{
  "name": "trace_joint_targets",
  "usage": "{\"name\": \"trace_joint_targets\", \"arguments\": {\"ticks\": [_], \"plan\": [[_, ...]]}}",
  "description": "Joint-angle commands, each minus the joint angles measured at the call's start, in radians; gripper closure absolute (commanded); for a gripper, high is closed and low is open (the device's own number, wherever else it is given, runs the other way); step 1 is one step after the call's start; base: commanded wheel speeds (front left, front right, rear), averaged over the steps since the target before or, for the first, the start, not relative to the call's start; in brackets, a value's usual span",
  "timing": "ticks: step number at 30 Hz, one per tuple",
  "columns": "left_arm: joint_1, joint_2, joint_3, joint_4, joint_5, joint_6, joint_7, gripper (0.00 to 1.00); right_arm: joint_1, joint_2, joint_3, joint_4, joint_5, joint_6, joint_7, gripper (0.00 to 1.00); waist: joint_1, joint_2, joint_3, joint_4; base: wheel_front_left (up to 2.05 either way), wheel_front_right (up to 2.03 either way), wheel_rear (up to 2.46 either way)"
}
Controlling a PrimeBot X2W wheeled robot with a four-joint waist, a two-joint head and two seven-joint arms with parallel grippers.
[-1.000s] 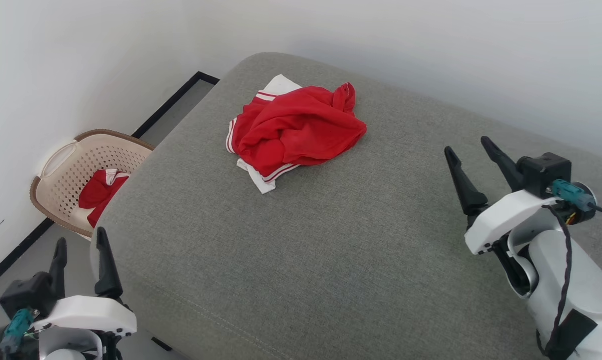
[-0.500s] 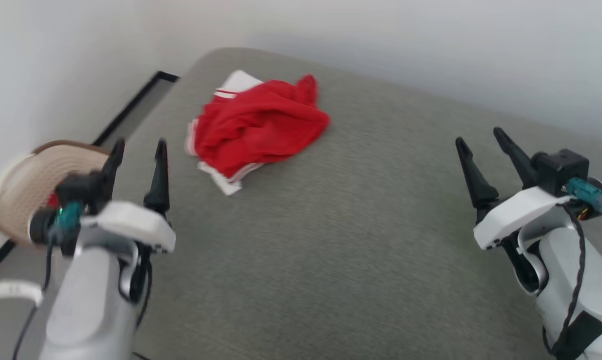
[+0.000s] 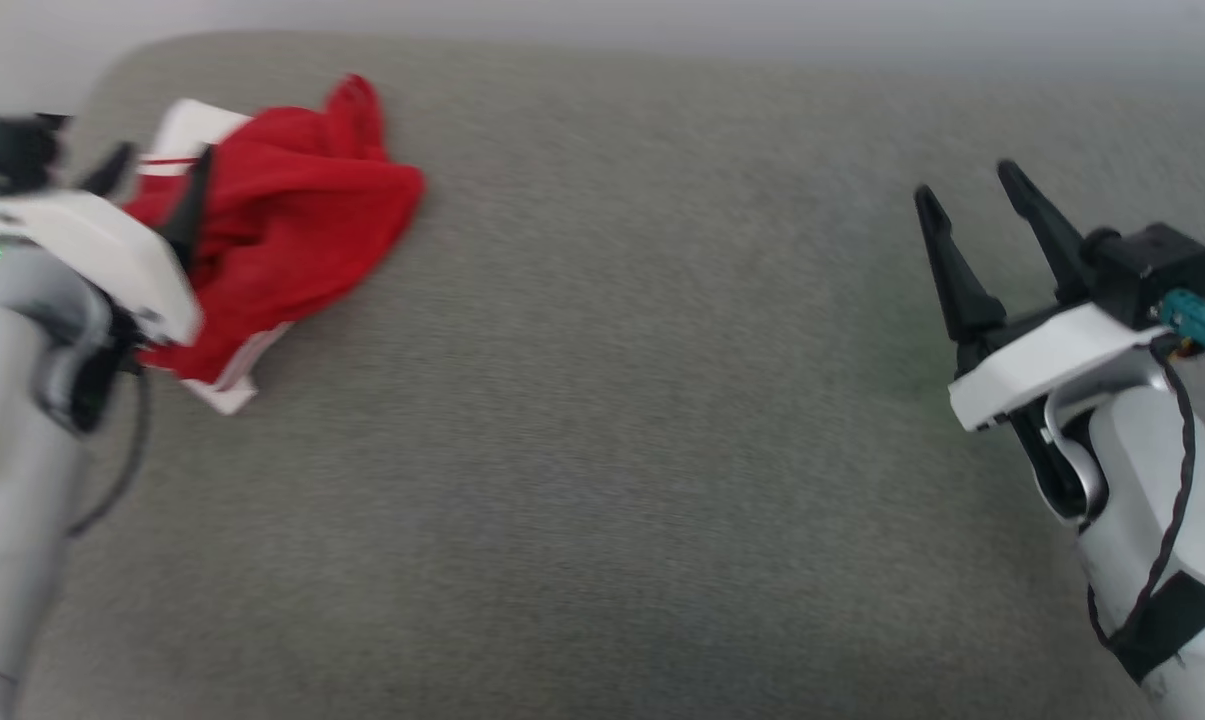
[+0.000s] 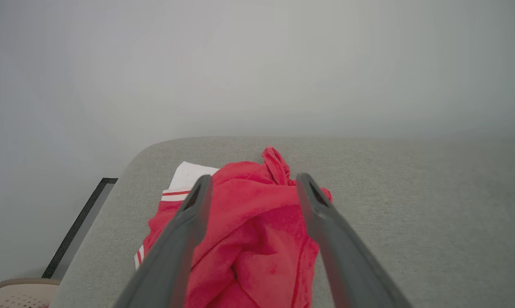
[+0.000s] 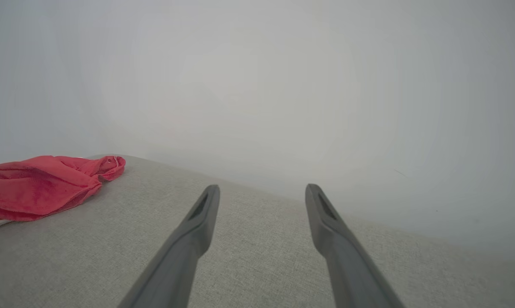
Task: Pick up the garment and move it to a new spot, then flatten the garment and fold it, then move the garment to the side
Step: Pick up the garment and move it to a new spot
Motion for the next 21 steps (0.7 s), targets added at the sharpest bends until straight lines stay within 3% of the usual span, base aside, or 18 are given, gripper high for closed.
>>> {"name": "trace_joint_targets", "arguments": {"ticks": [1,10,16,21], "plan": [[-0.031,0.034,-0.016,0.008,-0.055,0.003,0.044,0.00,-0.023,0.008,0.006,-0.013,-0.003,-0.001,-0.004,0.00,0.0000,0.0000,0.089,-0.094,0.00,0.00,0.00],[-0.109,0.216,-0.135,0.072,-0.284,0.003,0.363,0.00,-0.067,0.010,0.020,-0.074,-0.017,-0.001,-0.004,0.00,0.0000,0.0000,0.199,-0.198,0.00,0.00,0.00],[-0.117,0.263,-0.173,0.113,-0.384,0.003,0.515,0.00,-0.089,0.006,0.021,-0.096,-0.024,-0.001,-0.004,0.00,0.0000,0.0000,0.243,-0.220,0.00,0.00,0.00],[-0.114,0.265,-0.208,0.155,-0.413,0.003,0.532,0.00,-0.114,0.004,0.034,-0.110,-0.034,-0.001,-0.004,0.00,0.0000,0.0000,0.279,-0.224,0.00,0.00,0.00]]}}
